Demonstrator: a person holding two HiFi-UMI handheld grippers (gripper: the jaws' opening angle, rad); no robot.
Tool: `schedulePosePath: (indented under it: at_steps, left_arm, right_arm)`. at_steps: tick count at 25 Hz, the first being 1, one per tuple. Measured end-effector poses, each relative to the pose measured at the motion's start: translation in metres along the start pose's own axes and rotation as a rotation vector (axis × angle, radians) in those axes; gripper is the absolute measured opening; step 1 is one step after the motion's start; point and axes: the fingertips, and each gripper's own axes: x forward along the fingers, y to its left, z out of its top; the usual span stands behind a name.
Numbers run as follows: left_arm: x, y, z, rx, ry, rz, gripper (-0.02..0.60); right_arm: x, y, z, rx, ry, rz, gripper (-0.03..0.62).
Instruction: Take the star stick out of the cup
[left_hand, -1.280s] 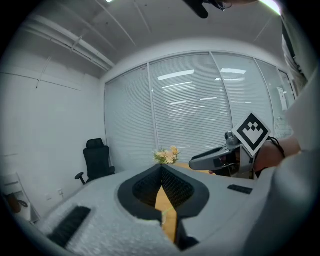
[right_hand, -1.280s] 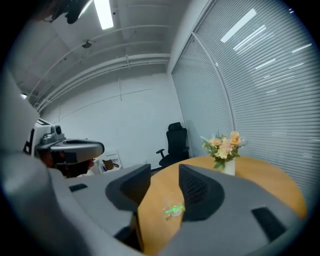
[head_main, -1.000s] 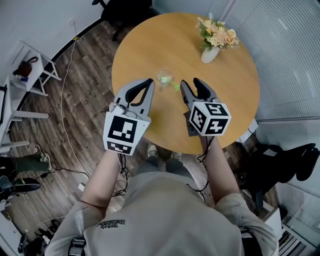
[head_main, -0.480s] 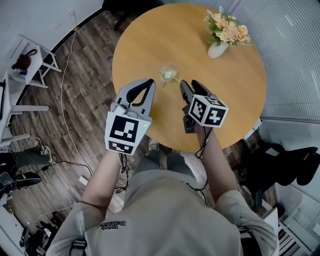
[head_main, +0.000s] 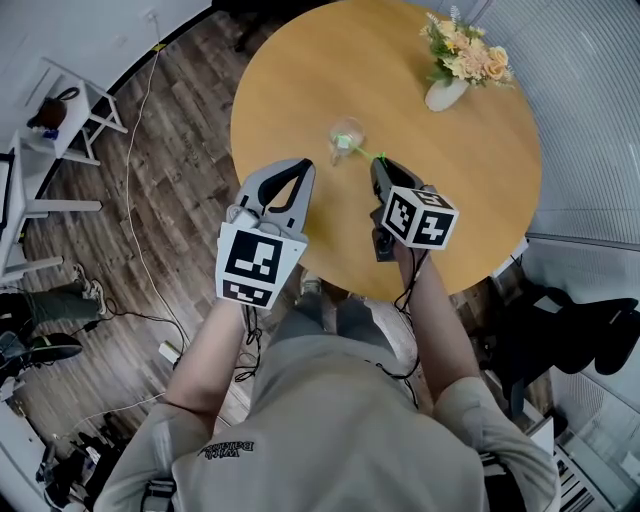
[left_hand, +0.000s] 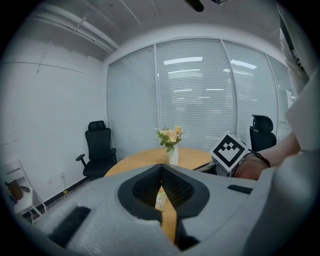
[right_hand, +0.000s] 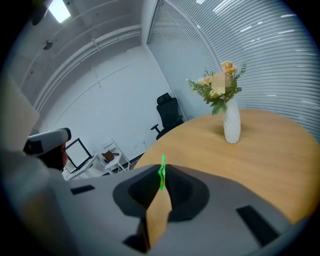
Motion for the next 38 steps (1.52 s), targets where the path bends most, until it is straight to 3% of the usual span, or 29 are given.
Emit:
schedulePosePath:
  at_steps: [12, 17, 34, 38]
  left_arm:
    - [-0.028, -0.004, 0.020, 0.016, -0.057, 0.035, 0.020]
    - [-0.046, -0.008, 0.040, 0.042, -0.103, 0.053, 0.020]
    - [-0.105, -0.018, 0.129, 0.142, -0.289, 0.098, 0.020]
    - [-0.116, -0.019, 0.147, 0.159, -0.334, 0.101, 0.020]
  right_arm:
    - [-0.063, 0.021, 0.047, -0.153, -0.125, -0.013, 0.037]
    - [-0.103, 0.044, 0.079, -0.277, -0.223, -0.016, 0.037]
    - [-0.250, 0.136, 0.178, -0.520, -0.624, 0.075, 0.037]
    - [-0.270, 0.145, 0.188, -0.574, -0.670, 0.076, 0.037]
